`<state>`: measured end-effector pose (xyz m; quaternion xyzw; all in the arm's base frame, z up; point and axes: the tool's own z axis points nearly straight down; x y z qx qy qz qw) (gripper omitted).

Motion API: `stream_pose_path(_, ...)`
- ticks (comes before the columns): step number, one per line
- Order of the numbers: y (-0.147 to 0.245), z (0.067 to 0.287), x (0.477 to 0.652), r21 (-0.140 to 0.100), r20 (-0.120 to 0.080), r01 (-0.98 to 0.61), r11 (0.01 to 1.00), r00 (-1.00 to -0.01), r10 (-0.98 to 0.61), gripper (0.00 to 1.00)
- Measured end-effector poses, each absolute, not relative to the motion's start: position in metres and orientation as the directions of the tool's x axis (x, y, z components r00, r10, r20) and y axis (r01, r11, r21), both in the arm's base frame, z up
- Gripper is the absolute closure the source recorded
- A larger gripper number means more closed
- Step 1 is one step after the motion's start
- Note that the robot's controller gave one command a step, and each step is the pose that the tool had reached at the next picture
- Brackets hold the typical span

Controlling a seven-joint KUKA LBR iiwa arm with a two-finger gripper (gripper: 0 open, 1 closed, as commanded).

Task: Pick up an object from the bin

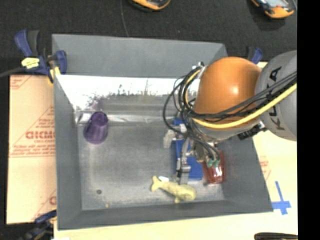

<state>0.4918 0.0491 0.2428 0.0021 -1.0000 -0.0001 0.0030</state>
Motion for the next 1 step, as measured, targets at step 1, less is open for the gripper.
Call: stream_pose_path(1, 0.0489, 0.247, 0.4934, 0.001, -0.002, -0.002, 1.0, -1.0, -0.002, 0.0)
